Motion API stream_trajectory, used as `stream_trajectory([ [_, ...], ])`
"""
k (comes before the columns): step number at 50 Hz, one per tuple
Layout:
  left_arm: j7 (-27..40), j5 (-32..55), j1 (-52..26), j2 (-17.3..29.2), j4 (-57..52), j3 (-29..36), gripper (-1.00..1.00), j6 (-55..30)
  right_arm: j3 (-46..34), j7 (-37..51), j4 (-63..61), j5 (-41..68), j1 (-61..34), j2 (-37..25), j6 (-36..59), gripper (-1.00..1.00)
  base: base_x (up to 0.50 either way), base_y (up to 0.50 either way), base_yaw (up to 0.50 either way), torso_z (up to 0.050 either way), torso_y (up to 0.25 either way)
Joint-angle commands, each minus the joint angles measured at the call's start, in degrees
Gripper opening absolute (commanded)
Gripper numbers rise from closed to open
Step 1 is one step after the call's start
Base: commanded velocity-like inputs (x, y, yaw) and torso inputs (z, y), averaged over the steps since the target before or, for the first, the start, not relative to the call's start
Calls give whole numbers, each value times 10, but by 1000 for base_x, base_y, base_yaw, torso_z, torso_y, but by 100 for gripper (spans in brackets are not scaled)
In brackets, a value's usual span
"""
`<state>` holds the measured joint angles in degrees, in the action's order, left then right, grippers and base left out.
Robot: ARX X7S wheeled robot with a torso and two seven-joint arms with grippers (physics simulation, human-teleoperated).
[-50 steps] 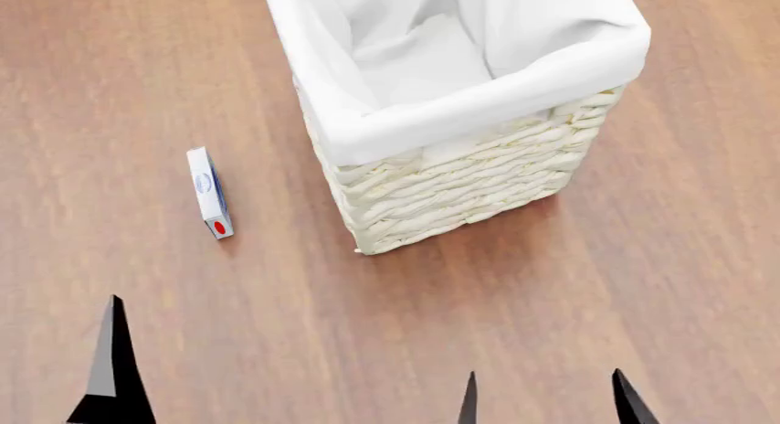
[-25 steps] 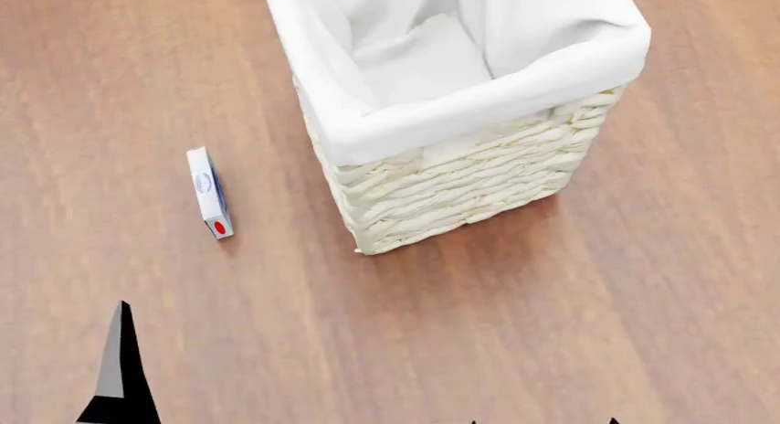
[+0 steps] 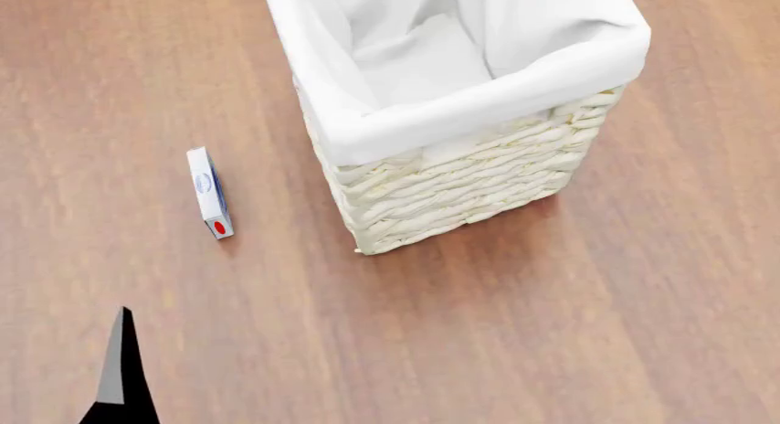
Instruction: Pick up the alphabet soup and the cream cheese box, and put them in the basket.
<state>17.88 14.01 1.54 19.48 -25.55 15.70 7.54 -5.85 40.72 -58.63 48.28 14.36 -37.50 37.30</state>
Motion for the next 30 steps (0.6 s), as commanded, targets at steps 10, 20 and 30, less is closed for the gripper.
stream_trajectory([
  [10,3,7,2,4,-2,0,100,3,-4,0,18,3,65,-21,-46,100,0,0,0,0,0],
  [20,3,8,2,5,2,1,100,7,-6,-1,32,1,67,-22,-52,100,0,0,0,0,0],
  [30,5,6,2,5,3,4,100,6,-4,8,41,19,49,-18,-50,100,0,0,0,0,0],
])
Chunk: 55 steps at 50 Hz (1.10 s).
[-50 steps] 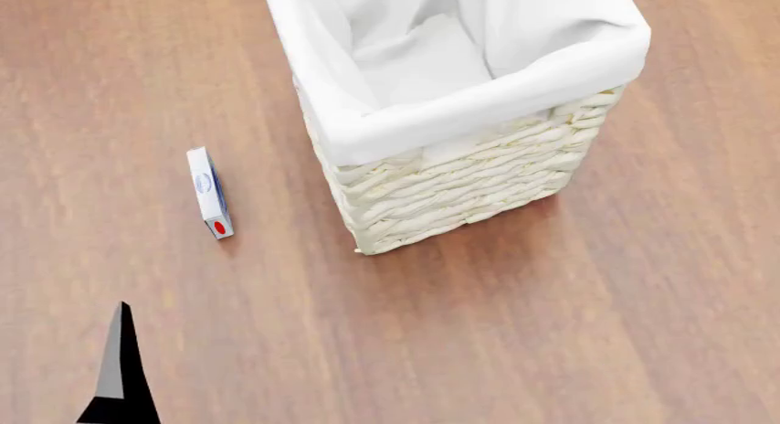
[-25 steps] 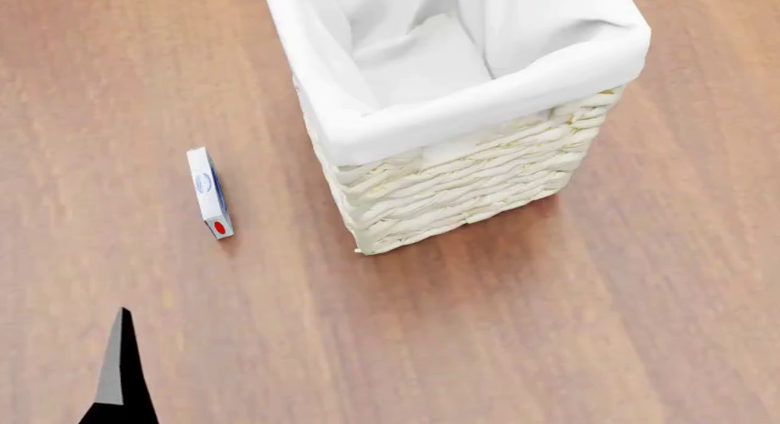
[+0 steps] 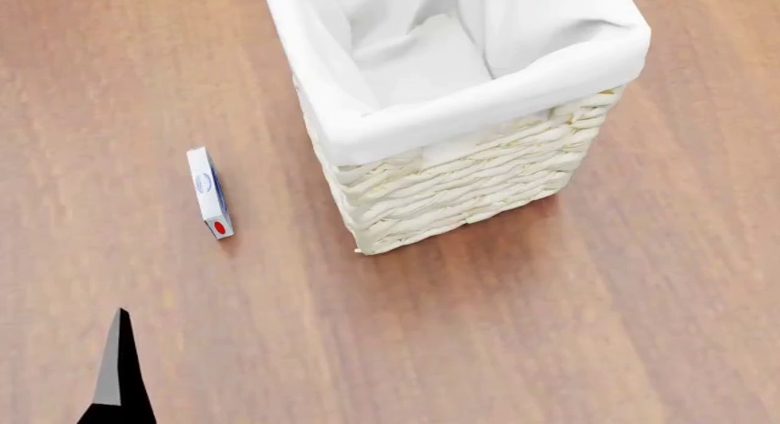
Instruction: Pick up the alphabet soup and the cream cheese box, and put them in the basket.
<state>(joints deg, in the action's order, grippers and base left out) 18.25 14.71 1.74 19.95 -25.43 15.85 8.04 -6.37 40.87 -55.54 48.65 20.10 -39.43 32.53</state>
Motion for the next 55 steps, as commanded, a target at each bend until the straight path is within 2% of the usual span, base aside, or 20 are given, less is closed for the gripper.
stream_trajectory([
  [1,2,-2,0,1,2,3,100,1,3,6,10,23,-10,2,-3,100,0,0,0,0,0],
  [55,15,-2,-4,7,12,4,100,3,-56,-49,125,-37,-43,34,-29,100,0,0,0,0,0],
])
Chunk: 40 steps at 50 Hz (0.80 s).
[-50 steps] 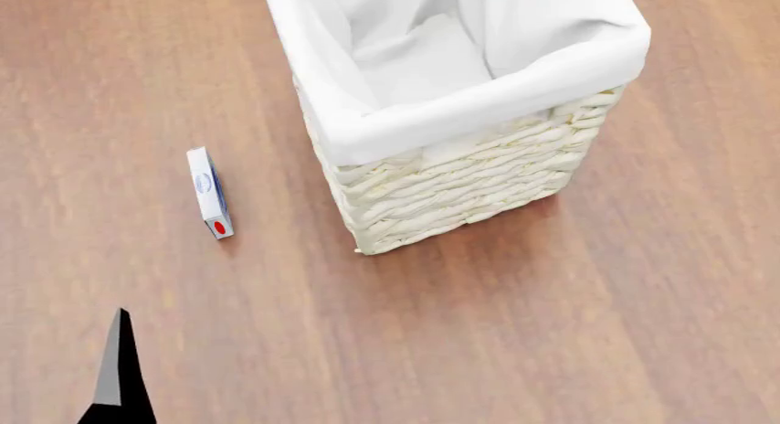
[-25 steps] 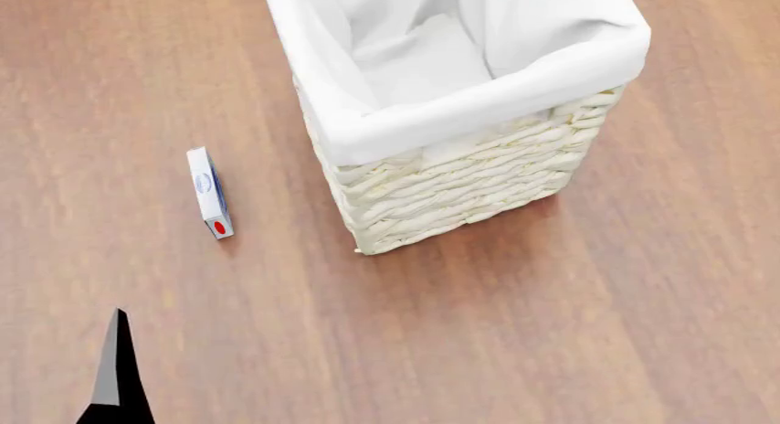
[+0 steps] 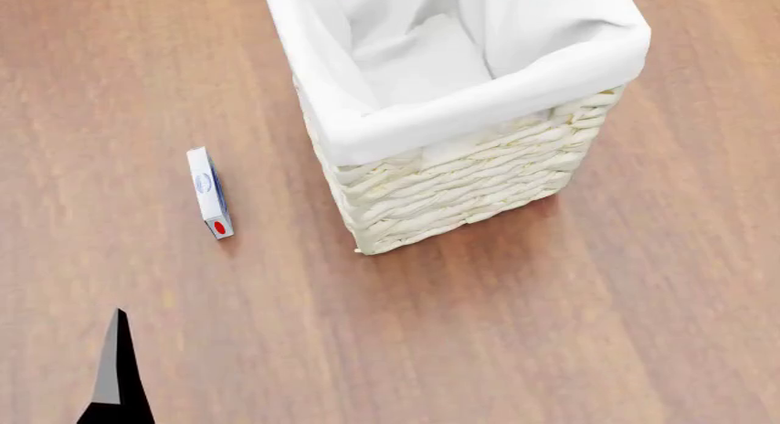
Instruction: Pick up the alphabet soup and the cream cheese box, and put them in the basket.
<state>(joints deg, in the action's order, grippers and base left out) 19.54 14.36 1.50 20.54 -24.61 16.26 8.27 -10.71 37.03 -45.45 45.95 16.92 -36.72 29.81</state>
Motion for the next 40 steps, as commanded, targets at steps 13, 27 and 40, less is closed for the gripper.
stream_trajectory([
  [13,3,1,-5,2,10,1,100,3,-31,-32,72,-38,-37,18,-13,100,0,0,0,0,0],
  [27,5,0,-7,2,13,5,100,2,-49,-54,114,-61,-55,27,-26,100,0,0,0,0,0],
  [40,9,-1,-9,4,15,4,100,2,-60,-63,136,-73,-68,34,-30,-100,2,-1,0,0,0],
])
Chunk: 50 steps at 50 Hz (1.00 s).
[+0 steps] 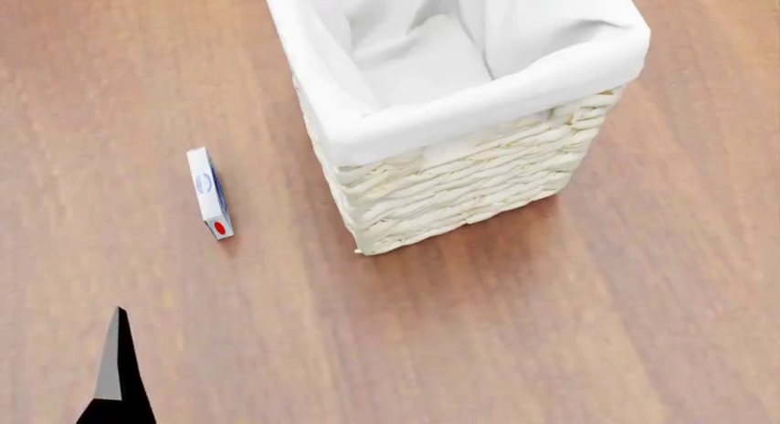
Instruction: Pick up the alphabet soup and the cream cheese box, and put them in the basket.
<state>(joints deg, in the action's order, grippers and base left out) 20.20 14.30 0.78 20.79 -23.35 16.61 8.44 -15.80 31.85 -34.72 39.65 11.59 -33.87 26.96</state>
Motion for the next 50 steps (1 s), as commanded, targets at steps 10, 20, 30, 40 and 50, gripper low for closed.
stream_trajectory([
  [10,6,-1,-2,1,8,-1,100,2,-15,-18,40,-13,-20,10,-8,-100,6,-2,3,-3,-4],
  [20,8,-2,-2,1,13,-1,100,4,-11,-15,33,-12,-21,8,-10,-100,7,-1,3,-4,-3],
  [30,7,-2,-3,1,18,3,100,9,19,44,-54,-57,-47,-27,0,-100,3,-1,1,-1,-1],
  [40,5,-6,-11,-1,16,11,100,4,-8,39,-149,-161,-264,-55,38,-100,1,0,0,0,0],
  [50,8,-9,-18,0,15,15,100,-3,-38,-35,-211,-140,-628,-25,140,-100,0,0,0,0,0],
])
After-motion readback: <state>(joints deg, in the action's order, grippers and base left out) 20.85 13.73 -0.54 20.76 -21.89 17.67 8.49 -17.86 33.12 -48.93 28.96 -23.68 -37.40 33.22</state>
